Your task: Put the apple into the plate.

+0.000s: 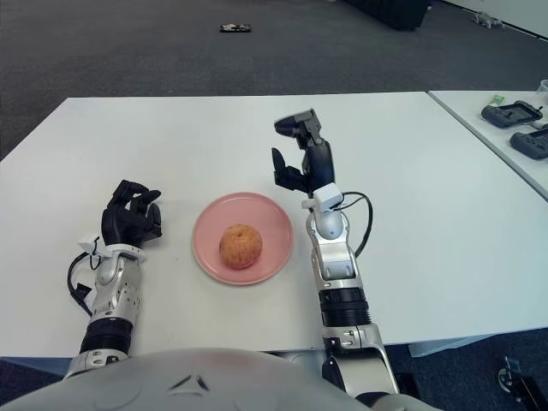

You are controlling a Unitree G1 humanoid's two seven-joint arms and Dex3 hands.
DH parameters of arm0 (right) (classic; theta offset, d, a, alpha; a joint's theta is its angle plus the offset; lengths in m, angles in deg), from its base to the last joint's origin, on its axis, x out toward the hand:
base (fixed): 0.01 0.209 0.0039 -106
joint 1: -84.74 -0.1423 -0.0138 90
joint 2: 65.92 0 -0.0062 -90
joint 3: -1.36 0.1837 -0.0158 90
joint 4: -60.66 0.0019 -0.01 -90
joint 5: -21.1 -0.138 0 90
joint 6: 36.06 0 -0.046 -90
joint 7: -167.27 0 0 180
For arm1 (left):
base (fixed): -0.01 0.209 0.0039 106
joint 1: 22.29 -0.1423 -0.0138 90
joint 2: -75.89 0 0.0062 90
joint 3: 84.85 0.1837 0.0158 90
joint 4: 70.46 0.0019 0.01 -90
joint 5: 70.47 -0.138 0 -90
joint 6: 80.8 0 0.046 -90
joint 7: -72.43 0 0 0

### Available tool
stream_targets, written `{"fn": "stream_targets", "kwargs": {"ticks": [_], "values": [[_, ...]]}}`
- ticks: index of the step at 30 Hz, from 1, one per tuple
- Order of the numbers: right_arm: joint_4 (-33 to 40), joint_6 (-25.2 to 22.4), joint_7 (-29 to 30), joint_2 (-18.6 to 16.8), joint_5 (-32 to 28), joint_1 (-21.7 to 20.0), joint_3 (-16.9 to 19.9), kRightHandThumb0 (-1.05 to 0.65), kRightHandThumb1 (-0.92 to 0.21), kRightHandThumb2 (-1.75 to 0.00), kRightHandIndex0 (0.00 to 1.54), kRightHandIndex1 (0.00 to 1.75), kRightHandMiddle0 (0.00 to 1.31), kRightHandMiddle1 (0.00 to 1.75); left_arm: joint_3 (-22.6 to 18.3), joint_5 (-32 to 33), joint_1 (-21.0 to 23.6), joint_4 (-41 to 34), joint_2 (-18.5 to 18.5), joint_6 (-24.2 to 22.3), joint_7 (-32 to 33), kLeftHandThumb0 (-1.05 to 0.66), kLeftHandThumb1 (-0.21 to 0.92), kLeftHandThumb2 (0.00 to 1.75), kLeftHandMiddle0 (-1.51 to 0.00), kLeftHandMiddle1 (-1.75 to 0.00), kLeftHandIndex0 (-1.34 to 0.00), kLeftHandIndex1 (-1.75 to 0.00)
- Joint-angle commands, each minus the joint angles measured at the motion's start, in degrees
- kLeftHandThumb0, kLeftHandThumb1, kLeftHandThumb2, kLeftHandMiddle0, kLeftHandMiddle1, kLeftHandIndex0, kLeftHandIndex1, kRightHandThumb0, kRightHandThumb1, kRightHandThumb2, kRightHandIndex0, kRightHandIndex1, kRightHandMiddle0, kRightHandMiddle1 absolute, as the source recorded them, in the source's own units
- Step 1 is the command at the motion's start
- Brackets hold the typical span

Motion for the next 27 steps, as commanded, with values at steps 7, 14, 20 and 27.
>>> {"fn": "stream_targets", "kwargs": {"ticks": [7,14,20,27], "values": [[-6.06,-0.73,-0.24,-0.05,-3.17,0.99,1.76,-0.34,-0.92,-0.53,0.32,1.21,0.19,1.75,0.01,-0.4,-1.52,3.06,-0.12,-2.21,0.53,-0.01,-0.08,1.75,-0.94,-1.75,-0.7,-1.66],[-12.52,0.74,-3.86,0.52,-8.43,0.58,4.49,-0.35,-0.92,-0.53,0.38,1.24,0.19,1.75,0.07,-0.39,-1.56,3.12,-0.02,-2.01,0.29,-0.01,-0.08,1.75,-0.94,-1.75,-0.7,-1.66],[-14.66,-0.05,-3.56,0.24,-9.28,0.56,5.58,-0.35,-0.89,-0.57,0.41,1.26,0.21,1.75,0.33,-0.92,-1.59,3.1,0.22,-2.18,0.74,-0.01,-0.08,1.75,-0.94,-1.75,-0.7,-1.66],[-14.81,-1.95,-2.48,-0.06,-9.11,1.63,6.05,-0.35,-0.85,-0.64,0.44,1.28,0.23,1.75,0.47,-1.4,-1.68,3.01,0.41,-2.27,0.88,-0.01,-0.08,1.75,-0.94,-1.75,-0.7,-1.66]]}}
